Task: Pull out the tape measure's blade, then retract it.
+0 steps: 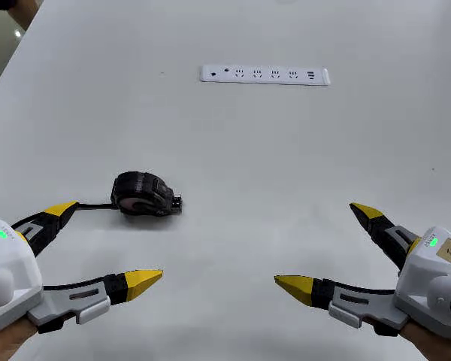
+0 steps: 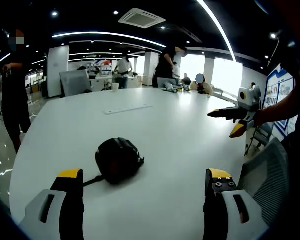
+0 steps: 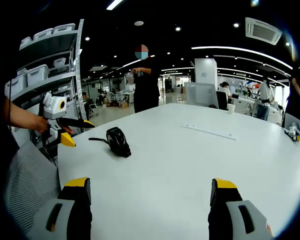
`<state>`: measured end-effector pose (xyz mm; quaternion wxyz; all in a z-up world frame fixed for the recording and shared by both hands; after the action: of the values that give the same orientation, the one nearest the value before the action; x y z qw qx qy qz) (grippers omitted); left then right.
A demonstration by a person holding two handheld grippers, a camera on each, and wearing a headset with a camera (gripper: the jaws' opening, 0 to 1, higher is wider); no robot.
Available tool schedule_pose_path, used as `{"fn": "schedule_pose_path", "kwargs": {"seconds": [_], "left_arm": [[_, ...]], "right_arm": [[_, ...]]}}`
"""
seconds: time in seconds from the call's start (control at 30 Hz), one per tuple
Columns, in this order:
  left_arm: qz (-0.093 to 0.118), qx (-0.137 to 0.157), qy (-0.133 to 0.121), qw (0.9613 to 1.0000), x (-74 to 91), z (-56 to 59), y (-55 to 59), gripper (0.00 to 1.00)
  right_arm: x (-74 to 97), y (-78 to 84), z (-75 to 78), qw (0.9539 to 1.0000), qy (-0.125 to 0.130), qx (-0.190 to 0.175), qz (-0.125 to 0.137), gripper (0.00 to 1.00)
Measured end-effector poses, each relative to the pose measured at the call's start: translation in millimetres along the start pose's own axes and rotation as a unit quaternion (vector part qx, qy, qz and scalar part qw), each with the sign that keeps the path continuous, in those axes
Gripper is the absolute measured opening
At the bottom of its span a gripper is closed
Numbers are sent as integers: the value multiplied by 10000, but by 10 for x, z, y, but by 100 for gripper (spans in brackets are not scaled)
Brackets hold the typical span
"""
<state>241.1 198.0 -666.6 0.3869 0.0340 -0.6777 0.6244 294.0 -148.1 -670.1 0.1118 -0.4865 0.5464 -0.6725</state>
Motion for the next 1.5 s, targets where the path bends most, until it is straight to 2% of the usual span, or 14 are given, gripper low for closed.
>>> {"fn": "schedule_pose_path", "kwargs": {"seconds": [0.77,1.2,1.5], "left_arm": [[-86,-105,116,9998,-47,-49,-46,99],[-220,-244,251,9991,-108,-145,-84,99],[-362,-429,394,9976,-184,-263,-133,99]], "right_arm": [[-18,-20,58,10000,3,29,-66,99],[-91,-45,133,9997,-121,124,-160,99],[-181,-65,187,9990,-268,236,-260,99]]}}
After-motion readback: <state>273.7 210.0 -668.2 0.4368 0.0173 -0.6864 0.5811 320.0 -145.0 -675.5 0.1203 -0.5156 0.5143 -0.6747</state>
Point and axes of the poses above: the centre of the closed fingertips' face, and the gripper's own axes: x roughly backward along the fingers, z roughly to its right, y roughly out of its underside, the point moved 9 cm from there along x, roughly backward along the fingers, and after that the axes turned 8 degrees about -z, right-handed, at the moved point
